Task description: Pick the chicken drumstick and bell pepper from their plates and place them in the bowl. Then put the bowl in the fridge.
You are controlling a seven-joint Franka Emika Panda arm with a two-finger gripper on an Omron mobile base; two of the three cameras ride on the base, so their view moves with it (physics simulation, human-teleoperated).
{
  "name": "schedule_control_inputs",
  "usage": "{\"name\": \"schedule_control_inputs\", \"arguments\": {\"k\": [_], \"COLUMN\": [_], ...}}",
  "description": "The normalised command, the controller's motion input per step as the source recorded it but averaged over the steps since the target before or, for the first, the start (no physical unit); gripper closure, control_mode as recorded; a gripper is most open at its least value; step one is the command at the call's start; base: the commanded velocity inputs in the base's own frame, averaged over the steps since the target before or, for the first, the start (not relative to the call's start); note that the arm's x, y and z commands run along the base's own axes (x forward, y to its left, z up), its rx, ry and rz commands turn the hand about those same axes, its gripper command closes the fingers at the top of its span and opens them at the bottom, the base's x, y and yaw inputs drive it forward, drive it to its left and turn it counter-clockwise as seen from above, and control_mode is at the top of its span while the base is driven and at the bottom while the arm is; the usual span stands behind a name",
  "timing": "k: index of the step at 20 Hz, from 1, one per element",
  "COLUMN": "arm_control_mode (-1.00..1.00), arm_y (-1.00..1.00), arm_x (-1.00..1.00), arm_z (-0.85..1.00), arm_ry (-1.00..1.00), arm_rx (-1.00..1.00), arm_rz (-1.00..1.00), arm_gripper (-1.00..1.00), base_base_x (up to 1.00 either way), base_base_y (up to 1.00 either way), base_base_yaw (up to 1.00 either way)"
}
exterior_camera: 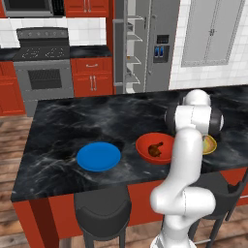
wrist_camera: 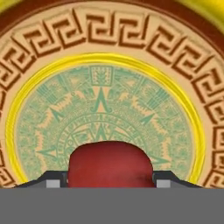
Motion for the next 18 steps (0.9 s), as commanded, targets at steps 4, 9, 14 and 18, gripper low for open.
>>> {"name": "schedule_control_inputs", "arguments": {"k": [4,9,14,18], "arm_control_mode": [-1.0,-1.0,-1.0,-1.0], "arm_y": [0.05,0.17,0.46,0.51], "arm_x": [-0.2,-0.42,-0.39,-0.4], "arm_z": [0.24,0.4,0.31,0.35], "arm_ry": [0.0,0.0,-0.05,-0.12], "arm_rx": [0.13,0.16,0.03,0.0], "arm_rz": [0.04,0.02,0.0,0.0], "arm_gripper": [1.0,1.0,1.0,1.0], "base_base_x": [0.0,0.0,0.0,0.0], "base_base_y": [0.0,0.0,0.0,0.0], "base_base_yaw": [0.0,0.0,0.0,0.0]}}
